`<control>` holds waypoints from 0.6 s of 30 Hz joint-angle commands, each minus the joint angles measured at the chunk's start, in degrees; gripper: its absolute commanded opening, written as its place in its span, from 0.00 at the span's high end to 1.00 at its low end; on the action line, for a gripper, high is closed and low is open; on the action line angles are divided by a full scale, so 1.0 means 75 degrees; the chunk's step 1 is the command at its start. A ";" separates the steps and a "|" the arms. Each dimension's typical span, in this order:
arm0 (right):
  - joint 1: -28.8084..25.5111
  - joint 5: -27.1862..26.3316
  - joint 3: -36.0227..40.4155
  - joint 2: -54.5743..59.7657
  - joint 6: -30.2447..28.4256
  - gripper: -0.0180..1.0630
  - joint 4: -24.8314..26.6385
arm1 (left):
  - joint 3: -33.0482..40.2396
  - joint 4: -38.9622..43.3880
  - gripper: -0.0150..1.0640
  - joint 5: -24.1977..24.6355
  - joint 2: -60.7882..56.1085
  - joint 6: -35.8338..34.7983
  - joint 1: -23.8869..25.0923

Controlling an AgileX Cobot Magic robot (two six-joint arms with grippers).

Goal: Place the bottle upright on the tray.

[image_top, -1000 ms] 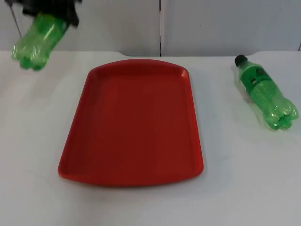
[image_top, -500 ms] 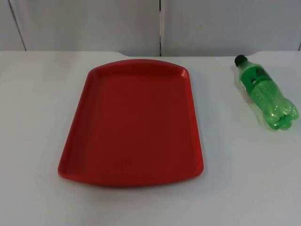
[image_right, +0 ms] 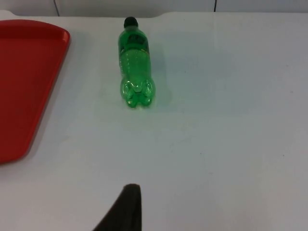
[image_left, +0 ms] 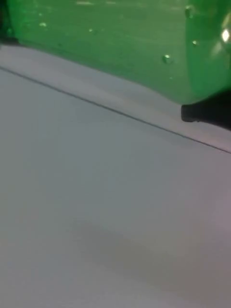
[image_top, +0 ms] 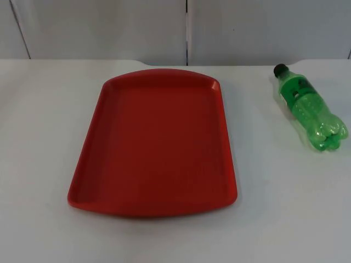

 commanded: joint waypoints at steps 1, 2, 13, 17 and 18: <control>-0.0056 -0.0036 0.0007 -0.0027 -0.0005 0.01 0.0027 | 0.0078 -0.0132 0.99 -0.0640 -0.0128 -0.0003 -0.0188; -0.0056 -0.0036 0.0007 -0.0027 -0.0005 0.01 0.0027 | 0.0095 -0.0140 0.99 -0.0834 -0.0128 -0.0003 -0.0313; -0.0056 -0.0036 0.0007 -0.0027 -0.0005 0.01 0.0027 | 0.1621 -0.0486 0.99 -0.2158 -0.0875 0.0027 -0.0860; -0.0056 -0.0036 0.0007 -0.0027 -0.0005 0.01 0.0027 | 0.2800 -0.0516 0.99 -0.2987 -0.1398 0.0597 -0.0931; -0.0056 -0.0036 0.0007 -0.0027 -0.0005 0.01 0.0027 | 0.3073 -0.0516 0.99 -0.3359 -0.1491 0.0683 -0.1003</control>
